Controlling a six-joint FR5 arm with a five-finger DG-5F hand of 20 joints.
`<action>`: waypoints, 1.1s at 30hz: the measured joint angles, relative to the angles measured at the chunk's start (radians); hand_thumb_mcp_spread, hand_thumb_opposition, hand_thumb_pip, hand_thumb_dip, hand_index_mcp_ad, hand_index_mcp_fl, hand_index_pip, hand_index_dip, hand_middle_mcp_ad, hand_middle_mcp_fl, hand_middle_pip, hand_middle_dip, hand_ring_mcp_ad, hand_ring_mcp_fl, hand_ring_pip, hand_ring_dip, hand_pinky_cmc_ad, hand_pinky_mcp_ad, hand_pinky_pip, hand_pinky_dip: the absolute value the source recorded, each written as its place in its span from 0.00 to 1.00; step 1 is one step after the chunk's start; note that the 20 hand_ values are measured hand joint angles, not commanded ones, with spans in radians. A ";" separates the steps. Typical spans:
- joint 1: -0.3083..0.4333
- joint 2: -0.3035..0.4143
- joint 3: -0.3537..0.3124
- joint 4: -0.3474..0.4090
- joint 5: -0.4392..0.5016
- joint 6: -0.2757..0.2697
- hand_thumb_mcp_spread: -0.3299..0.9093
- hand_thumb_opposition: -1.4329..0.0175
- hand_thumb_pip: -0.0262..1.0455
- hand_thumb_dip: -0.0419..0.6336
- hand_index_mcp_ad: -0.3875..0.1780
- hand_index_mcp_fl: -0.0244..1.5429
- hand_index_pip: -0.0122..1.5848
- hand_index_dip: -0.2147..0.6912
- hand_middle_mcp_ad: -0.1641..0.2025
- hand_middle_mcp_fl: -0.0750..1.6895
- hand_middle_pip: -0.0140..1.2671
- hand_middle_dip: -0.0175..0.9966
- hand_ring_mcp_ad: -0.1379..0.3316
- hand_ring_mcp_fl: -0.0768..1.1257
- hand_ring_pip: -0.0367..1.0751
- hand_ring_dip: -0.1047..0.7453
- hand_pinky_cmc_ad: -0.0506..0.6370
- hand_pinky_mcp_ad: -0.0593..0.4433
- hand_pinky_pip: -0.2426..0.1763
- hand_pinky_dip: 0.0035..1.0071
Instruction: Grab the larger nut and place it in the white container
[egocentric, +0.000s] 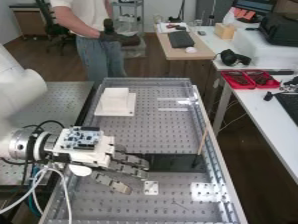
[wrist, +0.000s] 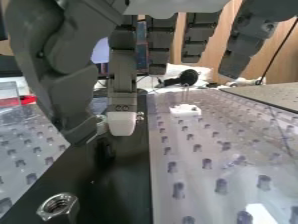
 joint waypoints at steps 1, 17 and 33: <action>0.000 0.000 0.001 -0.001 -0.002 -0.001 0.54 0.41 0.64 0.37 0.46 0.31 0.97 0.34 0.52 0.11 0.11 0.25 0.54 0.07 0.11 0.26 0.61 0.71 0.40 0.36; 0.038 0.142 -0.051 0.009 -0.131 0.028 0.54 0.41 0.64 0.37 0.46 0.31 0.97 0.34 0.52 0.11 0.11 0.25 0.54 0.06 0.11 0.26 0.61 0.71 0.44 0.36; 0.261 0.230 -0.120 -0.015 -0.238 0.095 0.54 0.41 0.64 0.37 0.46 0.33 0.97 0.34 0.51 0.11 0.11 0.25 0.54 0.06 0.12 0.26 0.58 0.71 0.44 0.34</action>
